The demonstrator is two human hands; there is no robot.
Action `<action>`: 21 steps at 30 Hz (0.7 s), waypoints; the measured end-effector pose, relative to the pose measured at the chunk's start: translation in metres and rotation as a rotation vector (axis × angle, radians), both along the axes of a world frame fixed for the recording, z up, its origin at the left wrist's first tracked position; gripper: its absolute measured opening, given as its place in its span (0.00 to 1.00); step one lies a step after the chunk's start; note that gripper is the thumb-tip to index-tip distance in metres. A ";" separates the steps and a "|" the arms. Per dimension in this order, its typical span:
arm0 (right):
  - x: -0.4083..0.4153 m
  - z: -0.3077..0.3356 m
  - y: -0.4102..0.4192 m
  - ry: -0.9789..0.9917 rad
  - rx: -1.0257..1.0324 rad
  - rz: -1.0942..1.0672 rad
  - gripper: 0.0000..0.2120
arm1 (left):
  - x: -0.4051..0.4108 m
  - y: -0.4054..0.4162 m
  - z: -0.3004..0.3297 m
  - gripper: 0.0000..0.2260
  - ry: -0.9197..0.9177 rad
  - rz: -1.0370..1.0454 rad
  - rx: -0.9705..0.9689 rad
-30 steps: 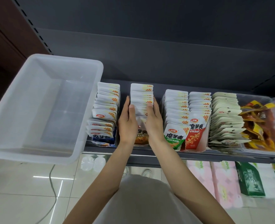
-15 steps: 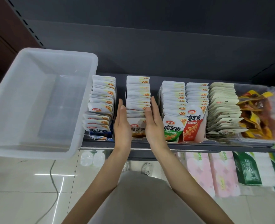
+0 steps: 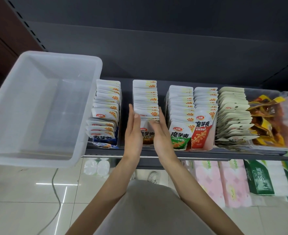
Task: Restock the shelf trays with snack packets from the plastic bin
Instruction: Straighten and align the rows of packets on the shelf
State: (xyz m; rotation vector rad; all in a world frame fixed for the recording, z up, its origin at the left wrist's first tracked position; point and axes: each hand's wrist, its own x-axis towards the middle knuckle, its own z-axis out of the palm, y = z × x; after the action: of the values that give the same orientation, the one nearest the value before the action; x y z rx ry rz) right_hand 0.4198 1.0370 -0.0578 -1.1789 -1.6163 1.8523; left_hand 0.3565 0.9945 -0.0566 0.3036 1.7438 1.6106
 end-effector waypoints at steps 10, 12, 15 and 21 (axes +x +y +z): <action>-0.015 0.014 0.013 -0.028 0.159 0.081 0.27 | -0.013 0.011 0.010 0.21 -0.042 0.017 0.035; -0.014 0.015 0.012 -0.038 0.170 0.094 0.27 | -0.013 0.009 0.010 0.21 -0.057 0.011 0.074; -0.010 0.015 0.013 -0.099 0.288 0.112 0.28 | -0.012 0.002 0.008 0.19 -0.062 0.067 0.108; 0.019 0.013 0.017 -0.371 1.029 0.282 0.17 | -0.009 -0.025 0.005 0.13 -0.006 0.137 0.116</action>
State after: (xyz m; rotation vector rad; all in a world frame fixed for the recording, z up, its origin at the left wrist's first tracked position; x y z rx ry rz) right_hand 0.4388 1.0542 -0.0447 -0.8332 -2.5495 0.6516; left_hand 0.3472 0.9697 -0.0519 0.2379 1.7010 1.8134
